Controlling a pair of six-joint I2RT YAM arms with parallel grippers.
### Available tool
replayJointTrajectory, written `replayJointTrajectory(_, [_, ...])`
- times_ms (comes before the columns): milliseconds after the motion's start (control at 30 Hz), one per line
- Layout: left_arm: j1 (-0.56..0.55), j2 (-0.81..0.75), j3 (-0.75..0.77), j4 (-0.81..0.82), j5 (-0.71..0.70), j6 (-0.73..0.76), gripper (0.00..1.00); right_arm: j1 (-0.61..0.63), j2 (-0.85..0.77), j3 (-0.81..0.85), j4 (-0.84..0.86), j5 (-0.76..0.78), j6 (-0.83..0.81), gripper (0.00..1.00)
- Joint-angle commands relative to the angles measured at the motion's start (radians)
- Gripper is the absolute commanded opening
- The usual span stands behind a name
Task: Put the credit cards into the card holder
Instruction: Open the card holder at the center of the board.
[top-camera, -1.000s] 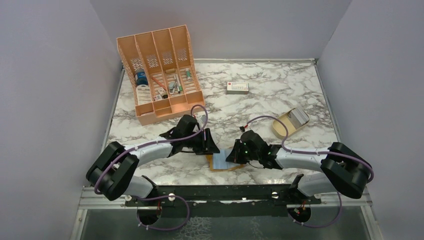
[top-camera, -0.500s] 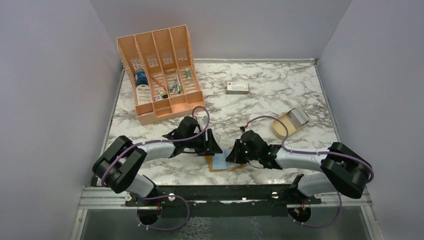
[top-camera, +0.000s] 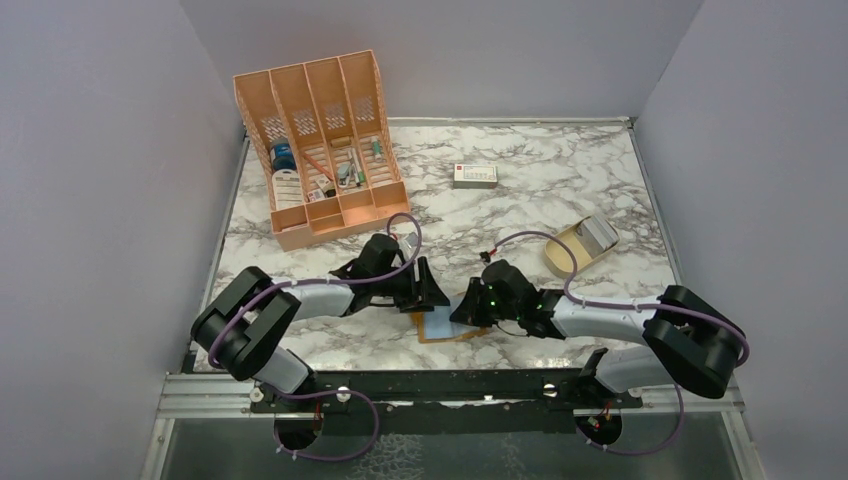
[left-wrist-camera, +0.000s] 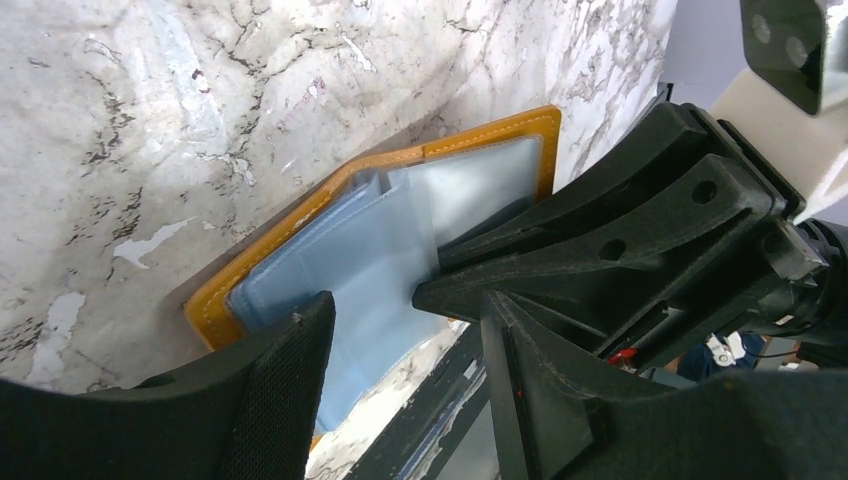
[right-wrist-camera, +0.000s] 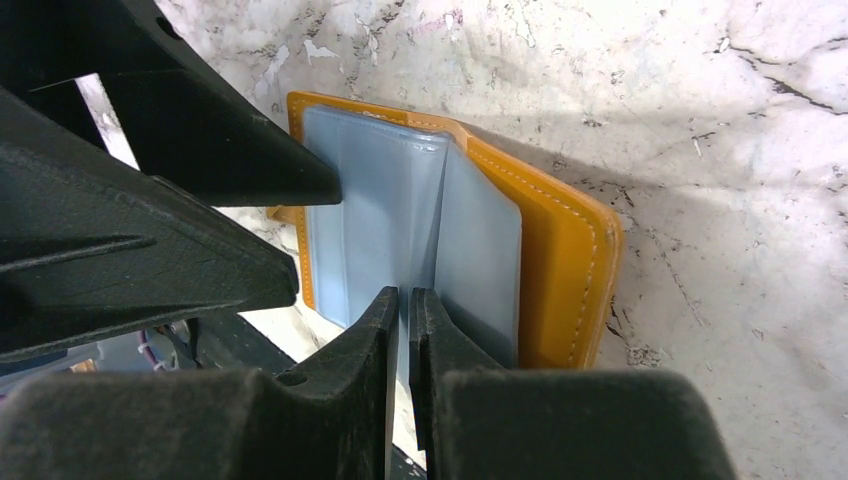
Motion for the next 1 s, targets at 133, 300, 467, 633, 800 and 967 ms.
replayJointTrajectory(133, [-0.027,0.031,-0.015,0.093,0.02,-0.064,0.58,0.006,-0.024,-0.015,0.048,0.0,0.01,0.06])
replayJointTrajectory(300, [-0.041,0.006,-0.026,0.098,0.004,-0.076,0.58,0.007,-0.033,-0.037,0.078,-0.006,0.027,0.02])
replayJointTrajectory(467, [-0.041,-0.034,-0.089,0.09,-0.059,-0.075,0.58,0.007,-0.052,-0.067,0.132,-0.026,0.055,0.01])
replayJointTrajectory(633, [-0.041,-0.064,-0.097,0.003,-0.125,-0.026,0.59,0.007,-0.087,-0.107,0.179,-0.035,0.087,0.01])
replayJointTrajectory(800, [-0.041,-0.031,-0.076,0.006,-0.108,-0.021,0.59,0.007,-0.083,-0.122,0.242,-0.066,0.101,0.01])
replayJointTrajectory(967, [-0.041,-0.019,-0.078,0.049,-0.078,-0.046,0.59,0.006,-0.054,-0.132,0.303,-0.104,0.119,0.01])
